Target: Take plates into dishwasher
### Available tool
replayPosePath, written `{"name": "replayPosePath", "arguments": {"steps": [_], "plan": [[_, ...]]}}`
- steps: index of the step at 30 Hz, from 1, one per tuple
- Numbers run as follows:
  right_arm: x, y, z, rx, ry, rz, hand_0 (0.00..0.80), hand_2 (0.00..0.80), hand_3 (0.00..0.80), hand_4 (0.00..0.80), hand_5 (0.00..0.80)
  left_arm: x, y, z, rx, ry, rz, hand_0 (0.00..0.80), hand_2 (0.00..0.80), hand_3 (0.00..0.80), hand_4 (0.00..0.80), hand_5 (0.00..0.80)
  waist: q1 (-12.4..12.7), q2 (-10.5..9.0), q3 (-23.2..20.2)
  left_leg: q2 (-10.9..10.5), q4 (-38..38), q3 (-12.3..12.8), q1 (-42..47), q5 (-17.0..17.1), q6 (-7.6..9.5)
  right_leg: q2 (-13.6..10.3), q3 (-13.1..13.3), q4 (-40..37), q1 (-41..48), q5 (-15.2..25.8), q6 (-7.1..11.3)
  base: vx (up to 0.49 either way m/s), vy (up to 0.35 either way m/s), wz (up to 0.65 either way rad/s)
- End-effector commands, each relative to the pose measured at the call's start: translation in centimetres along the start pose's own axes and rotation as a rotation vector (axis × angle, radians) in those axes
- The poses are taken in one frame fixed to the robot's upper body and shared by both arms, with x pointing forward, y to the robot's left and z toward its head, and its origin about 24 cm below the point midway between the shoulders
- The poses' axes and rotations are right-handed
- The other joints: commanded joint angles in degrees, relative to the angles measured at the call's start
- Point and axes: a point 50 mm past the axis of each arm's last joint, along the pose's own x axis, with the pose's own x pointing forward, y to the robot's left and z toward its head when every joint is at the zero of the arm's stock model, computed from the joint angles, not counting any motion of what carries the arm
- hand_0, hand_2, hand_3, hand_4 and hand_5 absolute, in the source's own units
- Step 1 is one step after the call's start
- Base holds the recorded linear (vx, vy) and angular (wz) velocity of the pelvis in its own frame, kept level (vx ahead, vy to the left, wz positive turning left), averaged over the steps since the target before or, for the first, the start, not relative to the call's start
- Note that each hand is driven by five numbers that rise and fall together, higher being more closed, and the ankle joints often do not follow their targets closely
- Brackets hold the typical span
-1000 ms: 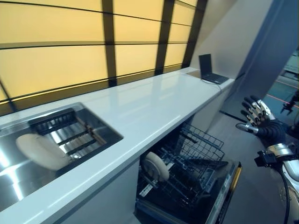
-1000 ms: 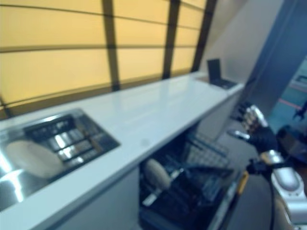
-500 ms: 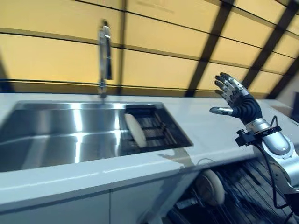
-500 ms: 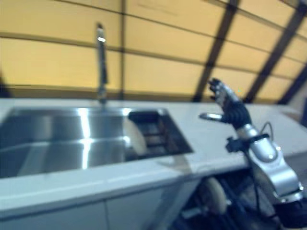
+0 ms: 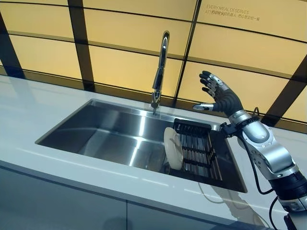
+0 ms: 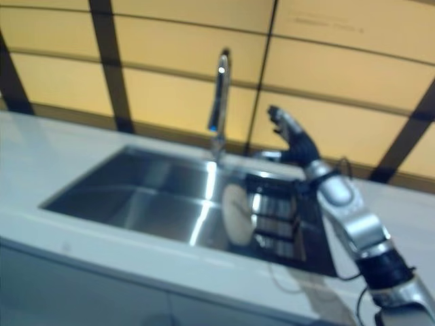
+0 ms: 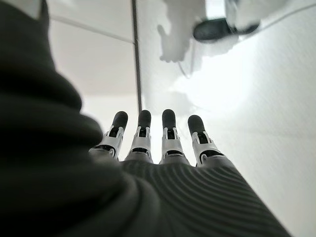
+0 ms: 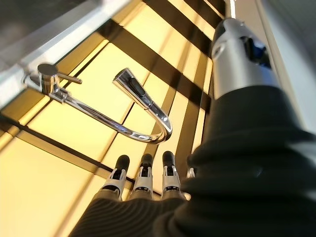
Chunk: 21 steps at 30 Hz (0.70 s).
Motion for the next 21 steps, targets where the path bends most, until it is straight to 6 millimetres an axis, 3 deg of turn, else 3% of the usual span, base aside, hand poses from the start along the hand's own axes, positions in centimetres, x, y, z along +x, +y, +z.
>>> {"name": "replayPosePath", "arguments": {"steps": [1,8,11,21], "plan": [[1.6,-1.6,4.2,-0.279,-0.165,0.007,0.0,0.0,0.0,0.0,0.0,0.2,1.2,1.5,0.01,-0.065,0.032,0.0,0.0,0.0,0.0,0.0,3.08,0.05,-2.9,1.21,-1.26,0.85,-2.98,1.69,-0.01,-4.63,-3.63,1.21,3.28,-3.8,5.35,0.004,-0.078,0.25],[2.2,-2.1,6.7,-0.63,-0.256,0.096,0.0,0.0,0.0,0.0,0.0,0.2,0.9,1.8,0.007,-0.075,0.039,0.0,0.0,0.0,0.0,0.0,4.04,-0.51,-3.74,2.3,-1.44,0.97,-3.94,3.12,-1.34,-3.96,-5.72,0.28,4.6,-4.35,4.91,0.008,-0.046,0.09],[2.4,-1.9,6.6,-0.699,-0.245,0.152,0.0,0.0,0.0,0.0,0.0,0.3,0.9,1.9,0.01,-0.075,0.038,0.0,0.0,0.0,0.0,0.0,4.15,-0.63,-3.95,2.61,-1.44,0.93,-4.61,3.74,-1.72,-3.82,-6.17,0.13,4.89,-4.62,4.78,-0.004,-0.004,0.03],[1.7,0.0,7.2,-1.176,-0.356,0.409,0.0,0.0,0.0,0.0,0.0,0.1,1.5,1.1,-0.015,-0.043,0.063,0.0,0.0,0.0,0.0,0.0,3.88,-1.66,-4.36,3.04,-1.44,2.25,-5.11,4.18,-2.15,-3.27,-6.54,0.13,5.2,-5.37,4.51,-0.001,0.0,0.0]]}}
